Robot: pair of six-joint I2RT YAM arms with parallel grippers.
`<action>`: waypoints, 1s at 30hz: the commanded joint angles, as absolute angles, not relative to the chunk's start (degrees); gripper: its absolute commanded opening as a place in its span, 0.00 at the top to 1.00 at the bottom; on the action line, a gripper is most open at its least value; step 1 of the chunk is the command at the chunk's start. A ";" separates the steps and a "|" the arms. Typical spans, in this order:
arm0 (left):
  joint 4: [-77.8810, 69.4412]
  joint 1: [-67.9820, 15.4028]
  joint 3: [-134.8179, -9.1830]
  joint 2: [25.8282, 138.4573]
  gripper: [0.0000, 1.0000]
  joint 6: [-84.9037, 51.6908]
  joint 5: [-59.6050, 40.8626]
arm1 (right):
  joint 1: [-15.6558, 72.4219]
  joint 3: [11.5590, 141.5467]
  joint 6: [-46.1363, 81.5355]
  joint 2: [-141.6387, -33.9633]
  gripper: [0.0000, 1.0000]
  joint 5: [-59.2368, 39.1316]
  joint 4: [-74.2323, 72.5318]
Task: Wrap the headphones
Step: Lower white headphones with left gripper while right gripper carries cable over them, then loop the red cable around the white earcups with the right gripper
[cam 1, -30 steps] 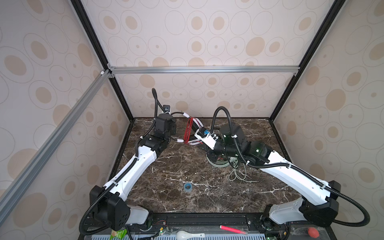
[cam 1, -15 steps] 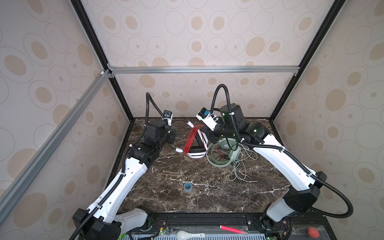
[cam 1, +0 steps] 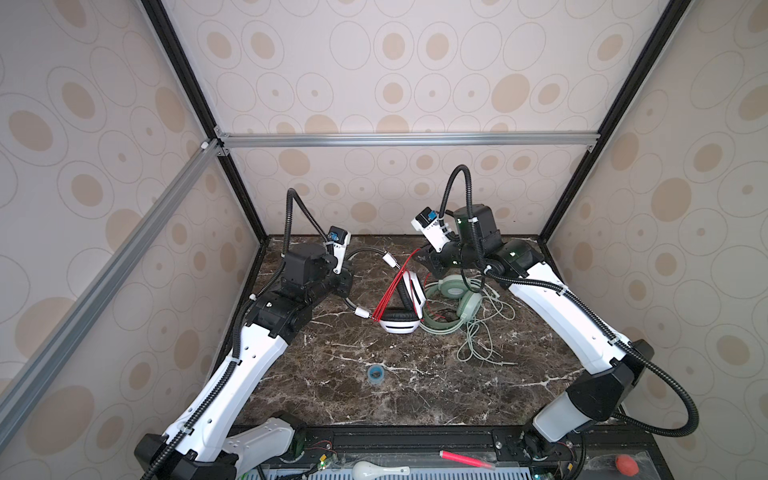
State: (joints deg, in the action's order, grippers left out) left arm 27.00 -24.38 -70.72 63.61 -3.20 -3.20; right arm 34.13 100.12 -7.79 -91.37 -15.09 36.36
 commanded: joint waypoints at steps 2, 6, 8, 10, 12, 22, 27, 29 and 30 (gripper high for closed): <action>24.11 -24.52 -73.21 60.91 1.00 -7.64 -7.37 | 32.37 97.81 -5.13 -89.88 0.73 -19.28 31.66; 23.21 -24.52 -73.54 60.31 1.00 -9.51 -7.70 | 31.43 94.62 -3.82 -89.57 0.67 -21.60 27.55; 23.12 -24.52 -74.23 60.16 1.00 -9.78 -7.88 | 31.22 92.95 -3.74 -89.26 0.61 -23.54 25.48; 23.20 -24.52 -75.22 60.25 1.00 -10.17 -8.47 | 31.24 91.18 -4.18 -88.90 0.59 -25.68 23.51; 23.20 -24.52 -76.49 60.38 1.00 -10.77 -8.78 | 31.13 87.95 -4.85 -87.77 0.55 -27.60 19.88; 23.14 -24.52 -86.34 64.21 1.00 -14.46 -9.54 | 29.72 71.88 -0.12 -78.45 0.37 -29.96 4.17; 23.15 -24.52 -89.73 65.55 1.00 -15.06 -11.18 | 27.77 63.66 4.75 -73.05 0.34 -31.09 -2.76; 23.07 -24.52 -90.61 65.75 1.00 -15.28 -11.74 | 27.42 61.83 5.47 -71.59 0.33 -31.57 -3.66; 23.03 -24.52 -91.15 65.94 1.00 -15.62 -12.02 | 27.35 61.27 5.47 -71.10 0.33 -31.84 -3.49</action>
State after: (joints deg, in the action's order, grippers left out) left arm 27.77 -24.38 -86.67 66.32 -11.75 -9.43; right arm 27.83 62.85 3.09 -72.93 -30.09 1.15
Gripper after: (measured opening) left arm 0.068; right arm 0.666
